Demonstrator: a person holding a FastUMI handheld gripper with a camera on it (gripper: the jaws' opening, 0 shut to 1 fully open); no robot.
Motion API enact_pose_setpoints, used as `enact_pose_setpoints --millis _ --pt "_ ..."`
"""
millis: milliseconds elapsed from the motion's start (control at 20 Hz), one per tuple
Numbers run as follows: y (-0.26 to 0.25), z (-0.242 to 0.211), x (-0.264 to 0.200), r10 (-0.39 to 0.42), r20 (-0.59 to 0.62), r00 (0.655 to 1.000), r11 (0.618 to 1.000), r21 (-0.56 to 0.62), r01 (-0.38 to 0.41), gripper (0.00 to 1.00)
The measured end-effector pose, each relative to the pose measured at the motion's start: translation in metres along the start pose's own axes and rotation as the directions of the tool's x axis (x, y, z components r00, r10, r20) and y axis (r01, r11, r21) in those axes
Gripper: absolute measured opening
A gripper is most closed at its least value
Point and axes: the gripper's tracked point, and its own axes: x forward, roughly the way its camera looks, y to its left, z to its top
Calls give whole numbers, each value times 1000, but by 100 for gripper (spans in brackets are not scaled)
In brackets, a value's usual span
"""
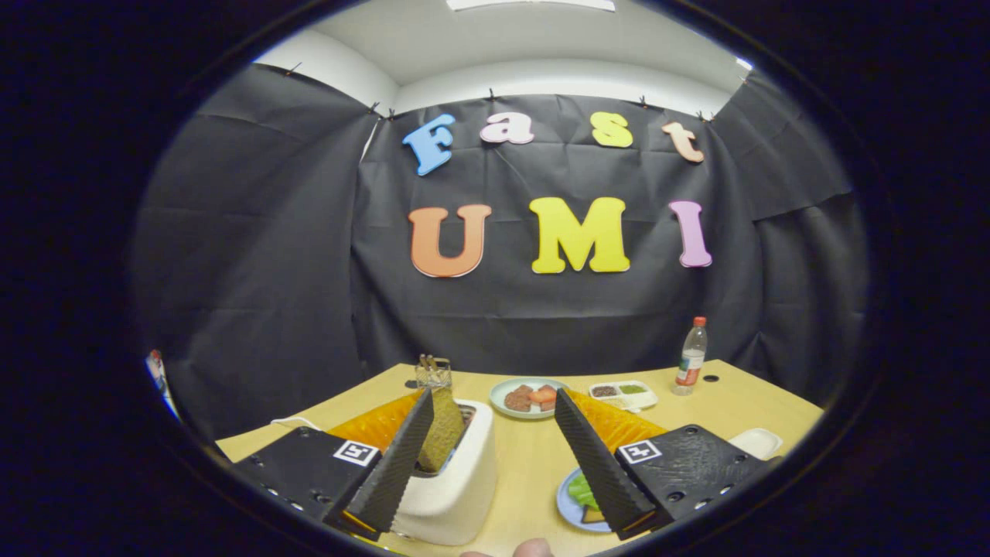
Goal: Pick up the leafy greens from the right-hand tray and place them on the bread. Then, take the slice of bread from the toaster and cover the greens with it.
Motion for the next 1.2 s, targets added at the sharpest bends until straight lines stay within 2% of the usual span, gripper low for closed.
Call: enact_pose_setpoints --millis 300,500,600,800,1150,1200 --pt "43 -9 18 -5 -84 996 1000 12 6 96" --pt "52 -27 36 -37 -133 990 999 -34 33 96" --pt "52 -39 43 -54 -174 983 998 -41 48 92" --pt "45 -45 54 -80 -203 976 997 -28 75 73" --pt "33 -52 61 -111 -236 965 994 -8 112 16" --pt "35 -51 59 -99 -236 967 995 -8 100 15"
